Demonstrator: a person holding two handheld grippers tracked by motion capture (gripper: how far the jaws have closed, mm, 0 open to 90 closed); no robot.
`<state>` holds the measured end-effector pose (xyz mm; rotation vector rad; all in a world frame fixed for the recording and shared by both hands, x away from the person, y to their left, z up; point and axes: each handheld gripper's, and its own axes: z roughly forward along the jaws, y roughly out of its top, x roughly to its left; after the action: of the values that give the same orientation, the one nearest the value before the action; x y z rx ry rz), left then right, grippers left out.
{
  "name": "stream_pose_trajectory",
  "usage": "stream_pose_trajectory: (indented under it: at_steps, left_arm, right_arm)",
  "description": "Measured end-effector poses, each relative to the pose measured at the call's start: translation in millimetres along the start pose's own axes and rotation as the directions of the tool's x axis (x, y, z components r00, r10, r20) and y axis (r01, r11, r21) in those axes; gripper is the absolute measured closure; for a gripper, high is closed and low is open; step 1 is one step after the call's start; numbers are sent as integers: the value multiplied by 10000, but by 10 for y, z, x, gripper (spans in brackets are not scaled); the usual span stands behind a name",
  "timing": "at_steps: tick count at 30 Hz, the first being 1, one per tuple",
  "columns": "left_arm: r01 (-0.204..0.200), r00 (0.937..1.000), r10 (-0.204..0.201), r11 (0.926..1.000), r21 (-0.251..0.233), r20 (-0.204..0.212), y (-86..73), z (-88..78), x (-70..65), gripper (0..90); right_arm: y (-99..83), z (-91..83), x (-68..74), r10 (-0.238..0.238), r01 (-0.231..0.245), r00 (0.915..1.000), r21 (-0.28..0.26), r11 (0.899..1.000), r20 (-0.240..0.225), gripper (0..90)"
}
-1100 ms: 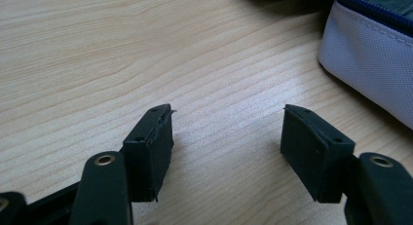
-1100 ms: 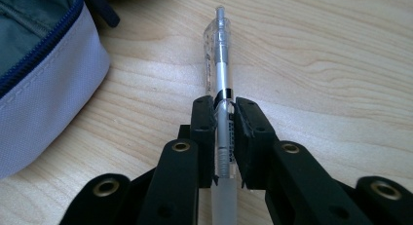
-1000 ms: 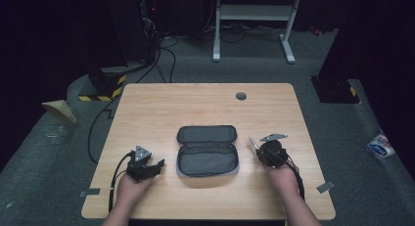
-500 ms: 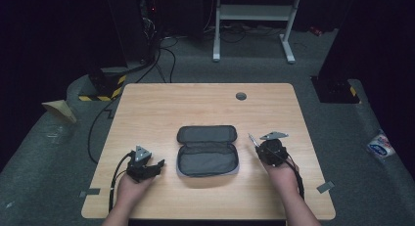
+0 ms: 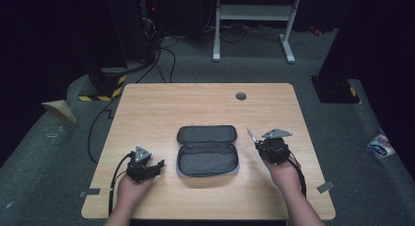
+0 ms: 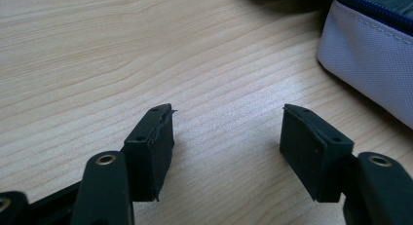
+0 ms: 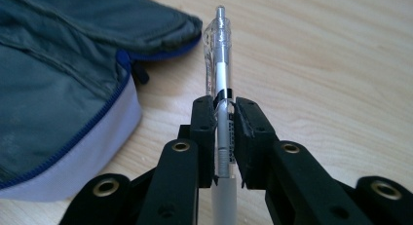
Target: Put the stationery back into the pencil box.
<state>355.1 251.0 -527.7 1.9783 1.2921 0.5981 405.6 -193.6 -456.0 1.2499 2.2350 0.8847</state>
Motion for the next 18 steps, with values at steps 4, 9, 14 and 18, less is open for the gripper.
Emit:
stream_pose_trajectory:
  at_steps: [4,9,14,18]
  left_arm:
    - [-25,10000,25,10000,-22,-6,-3,-3,-4,380]
    - [-26,10000,26,10000,-7,32,-2,0,-5,364]
    - [-74,10000,74,10000,-9,50,6,9,-3,360]
    - [-61,9999,62,10000,-15,94,11,16,-4,360]
  right_arm:
    - [35,-48,37,-96,93,9999,-306,9995,-119,783]
    - [87,-71,107,-440,433,9989,-434,9981,-149,783]
    - [140,-59,196,-825,807,9960,-497,9955,-346,783]
    - [183,-27,269,-1063,1042,9932,-467,9935,-466,783]
